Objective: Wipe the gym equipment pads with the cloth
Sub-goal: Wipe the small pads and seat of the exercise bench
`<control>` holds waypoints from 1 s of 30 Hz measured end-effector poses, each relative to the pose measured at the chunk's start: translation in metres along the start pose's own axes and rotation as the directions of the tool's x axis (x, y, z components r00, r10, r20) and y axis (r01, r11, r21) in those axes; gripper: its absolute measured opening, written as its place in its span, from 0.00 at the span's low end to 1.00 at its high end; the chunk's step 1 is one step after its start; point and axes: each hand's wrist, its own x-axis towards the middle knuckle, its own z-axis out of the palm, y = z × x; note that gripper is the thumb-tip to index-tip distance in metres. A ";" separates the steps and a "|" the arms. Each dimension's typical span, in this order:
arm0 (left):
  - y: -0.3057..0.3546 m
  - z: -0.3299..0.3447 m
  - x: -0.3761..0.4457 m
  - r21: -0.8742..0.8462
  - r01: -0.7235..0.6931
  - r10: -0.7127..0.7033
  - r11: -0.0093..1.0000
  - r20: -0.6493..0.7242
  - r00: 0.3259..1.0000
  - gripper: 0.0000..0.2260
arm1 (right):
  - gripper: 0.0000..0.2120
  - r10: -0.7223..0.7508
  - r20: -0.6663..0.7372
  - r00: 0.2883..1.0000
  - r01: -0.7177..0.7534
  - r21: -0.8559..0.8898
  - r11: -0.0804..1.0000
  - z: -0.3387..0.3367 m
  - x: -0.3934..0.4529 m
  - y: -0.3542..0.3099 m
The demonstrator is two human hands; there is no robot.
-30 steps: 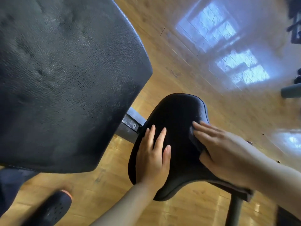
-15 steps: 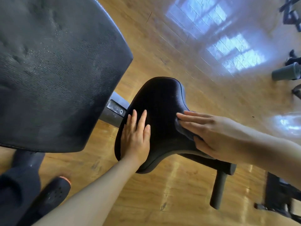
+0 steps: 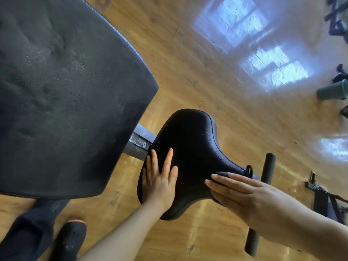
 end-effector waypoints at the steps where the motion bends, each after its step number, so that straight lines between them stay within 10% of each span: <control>1: 0.001 0.001 0.000 0.011 0.002 -0.002 1.000 -0.003 1.000 0.25 | 0.23 -0.030 -0.034 0.999 0.029 -0.046 0.999 0.006 0.014 -0.003; 10: -0.002 -0.005 0.004 0.022 -0.017 0.017 1.000 0.015 1.000 0.26 | 0.28 -0.016 -0.023 1.000 0.010 -0.224 0.974 0.020 0.028 -0.022; 26: -0.005 0.008 0.007 -0.008 -0.025 0.024 1.000 -0.069 0.997 0.24 | 0.22 0.286 -0.135 0.949 -0.293 -0.035 0.955 -0.005 0.041 -0.020; 30: -0.004 0.007 0.007 0.000 -0.039 0.039 0.999 -0.080 0.996 0.23 | 0.27 0.313 0.152 0.937 -0.319 0.018 0.947 -0.018 0.096 0.020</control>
